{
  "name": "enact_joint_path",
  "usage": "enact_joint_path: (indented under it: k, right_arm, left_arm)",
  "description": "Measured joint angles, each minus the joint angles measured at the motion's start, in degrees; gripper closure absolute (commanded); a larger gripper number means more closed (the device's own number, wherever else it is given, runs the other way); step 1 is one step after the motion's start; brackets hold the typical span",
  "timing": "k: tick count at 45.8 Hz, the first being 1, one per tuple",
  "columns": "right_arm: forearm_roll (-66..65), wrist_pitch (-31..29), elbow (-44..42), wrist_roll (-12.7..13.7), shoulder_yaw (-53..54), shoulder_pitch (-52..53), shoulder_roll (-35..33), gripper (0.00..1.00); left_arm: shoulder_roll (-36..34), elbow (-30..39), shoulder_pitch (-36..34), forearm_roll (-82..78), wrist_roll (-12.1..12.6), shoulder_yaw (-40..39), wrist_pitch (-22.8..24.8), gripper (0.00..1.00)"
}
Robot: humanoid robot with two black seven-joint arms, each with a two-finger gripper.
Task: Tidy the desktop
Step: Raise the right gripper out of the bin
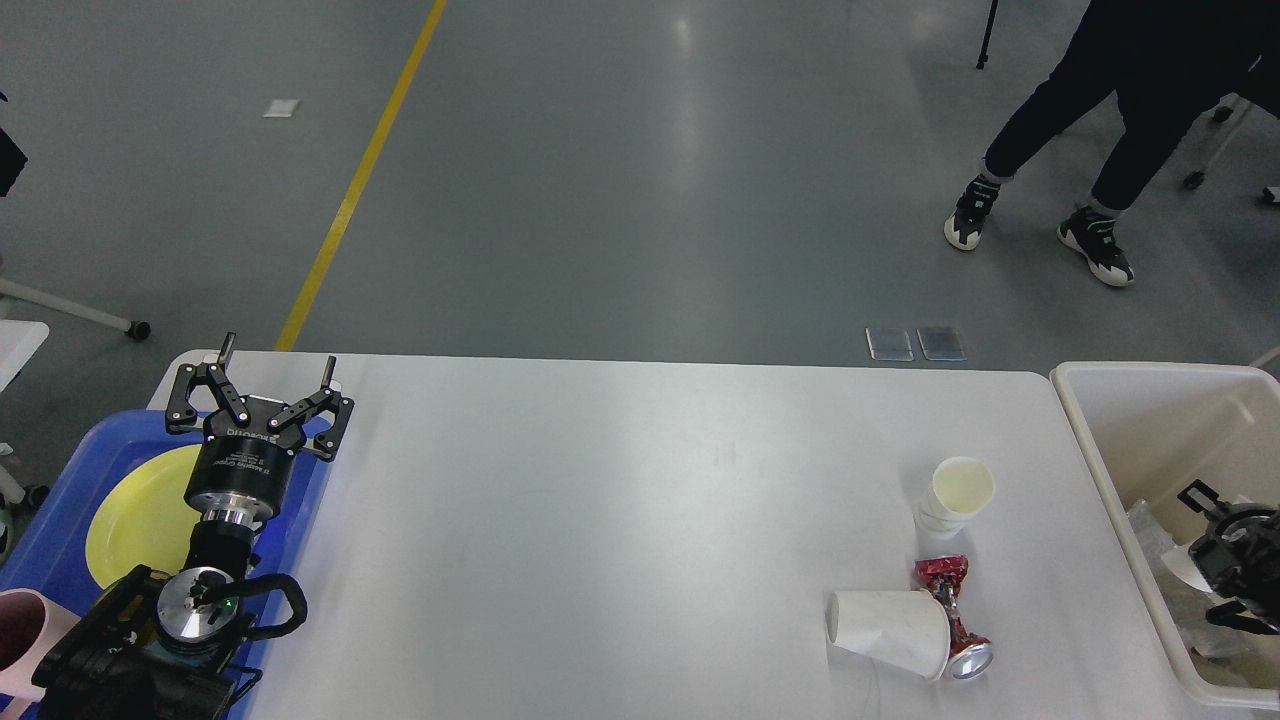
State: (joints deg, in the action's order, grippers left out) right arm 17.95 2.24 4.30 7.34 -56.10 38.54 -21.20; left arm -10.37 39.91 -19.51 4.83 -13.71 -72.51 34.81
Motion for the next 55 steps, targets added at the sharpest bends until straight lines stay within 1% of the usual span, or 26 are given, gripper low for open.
enact_joint_path:
  k: [16, 17, 18, 19, 20, 22, 23, 33, 50, 55]
  right_arm:
    - [0.0, 0.9, 0.0, 0.0, 0.0, -2.5, 0.9, 1.00]
    - [0.0, 1.0, 0.0, 0.0, 0.0, -2.6, 0.9, 0.95]
    - [0.0, 1.0, 0.0, 0.0, 0.0, -2.7, 0.9, 0.82]
    - [0.0, 1.2, 0.0, 0.0, 0.1, -2.7, 0.9, 0.67]
    - [0.0, 1.3, 0.0, 0.0, 0.1, -2.8, 0.9, 0.50]
    - [0.0, 2.0, 0.0, 0.0, 0.1, -2.9, 0.9, 0.07]
    - [0.0, 2.5, 0.0, 0.0, 0.1, -3.0, 0.9, 0.00]
    - [0.2, 12.6, 0.3, 0.0, 0.7, -3.4, 0.6, 0.00]
    - [0.2, 13.3, 1.1, -0.1, 0.9, -3.2, 0.6, 0.00]
    - [0.2, 12.6, 1.2, -0.1, 0.9, -3.1, 0.6, 0.00]
  left_arm:
    - [0.0, 0.0, 0.0, 0.0, 0.0, 0.0, 0.0, 0.04]
    - [0.0, 0.0, 0.0, 0.0, 0.0, 0.0, 0.0, 0.04]
    - [0.0, 0.0, 0.0, 0.0, 0.0, 0.0, 0.0, 0.04]
    - [0.0, 0.0, 0.0, 0.0, 0.0, 0.0, 0.0, 0.04]
    - [0.0, 0.0, 0.0, 0.0, 0.0, 0.0, 0.0, 0.04]
    - [0.0, 0.0, 0.0, 0.0, 0.0, 0.0, 0.0, 0.04]
    - [0.0, 0.0, 0.0, 0.0, 0.0, 0.0, 0.0, 0.04]
    - [0.0, 0.0, 0.0, 0.0, 0.0, 0.0, 0.0, 0.04]
    - [0.0, 0.0, 0.0, 0.0, 0.0, 0.0, 0.0, 0.04]
    - [0.0, 0.0, 0.0, 0.0, 0.0, 0.0, 0.0, 0.04]
